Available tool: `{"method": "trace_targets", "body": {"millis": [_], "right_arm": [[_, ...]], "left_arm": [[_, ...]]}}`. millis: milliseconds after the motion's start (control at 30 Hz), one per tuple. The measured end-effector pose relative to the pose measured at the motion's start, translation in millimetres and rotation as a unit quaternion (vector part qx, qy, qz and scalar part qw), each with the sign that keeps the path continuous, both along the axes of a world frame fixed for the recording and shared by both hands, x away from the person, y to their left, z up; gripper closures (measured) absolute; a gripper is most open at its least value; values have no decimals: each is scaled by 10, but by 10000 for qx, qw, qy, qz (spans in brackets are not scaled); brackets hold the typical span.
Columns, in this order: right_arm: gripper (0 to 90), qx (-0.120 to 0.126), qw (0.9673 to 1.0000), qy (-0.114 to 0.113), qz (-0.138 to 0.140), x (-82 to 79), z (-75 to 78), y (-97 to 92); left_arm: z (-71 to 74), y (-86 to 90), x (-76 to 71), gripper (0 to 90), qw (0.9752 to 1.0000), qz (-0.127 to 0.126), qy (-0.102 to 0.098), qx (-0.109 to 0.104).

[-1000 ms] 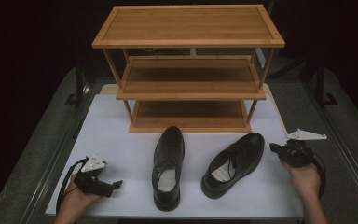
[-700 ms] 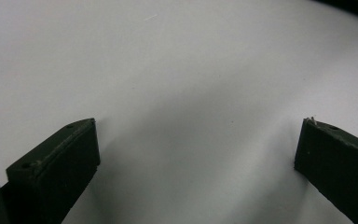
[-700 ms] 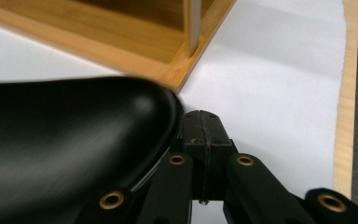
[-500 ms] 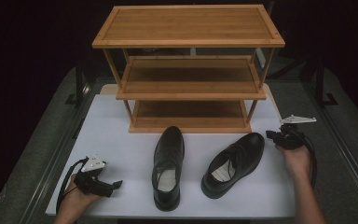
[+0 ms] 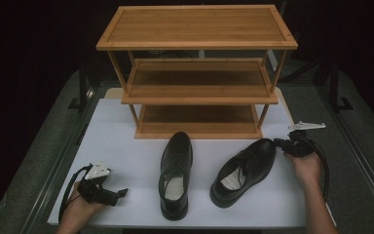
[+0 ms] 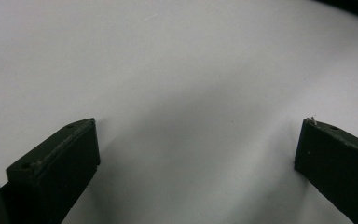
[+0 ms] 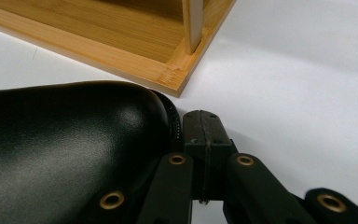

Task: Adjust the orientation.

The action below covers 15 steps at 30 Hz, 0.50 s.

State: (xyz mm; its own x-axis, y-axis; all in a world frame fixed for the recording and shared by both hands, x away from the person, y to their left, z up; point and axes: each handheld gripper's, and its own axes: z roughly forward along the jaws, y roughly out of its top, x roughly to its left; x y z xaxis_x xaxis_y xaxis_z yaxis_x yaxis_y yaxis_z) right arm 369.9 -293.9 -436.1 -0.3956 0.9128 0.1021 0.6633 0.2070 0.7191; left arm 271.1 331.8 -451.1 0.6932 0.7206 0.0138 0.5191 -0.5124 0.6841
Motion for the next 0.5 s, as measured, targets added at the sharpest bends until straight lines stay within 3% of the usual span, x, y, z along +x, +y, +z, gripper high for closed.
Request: {"method": "trace_targets", "body": {"millis": [167, 500], "right_arm": [[900, 21, 9999, 24, 119, -15, 2, 64], [900, -140, 9983, 72, 555, -75, 25, 376]], "left_arm": [[0, 1, 0, 0, 10000, -4, 5, 4], [0, 0, 0, 0, 10000, -2, 3, 2]]}}
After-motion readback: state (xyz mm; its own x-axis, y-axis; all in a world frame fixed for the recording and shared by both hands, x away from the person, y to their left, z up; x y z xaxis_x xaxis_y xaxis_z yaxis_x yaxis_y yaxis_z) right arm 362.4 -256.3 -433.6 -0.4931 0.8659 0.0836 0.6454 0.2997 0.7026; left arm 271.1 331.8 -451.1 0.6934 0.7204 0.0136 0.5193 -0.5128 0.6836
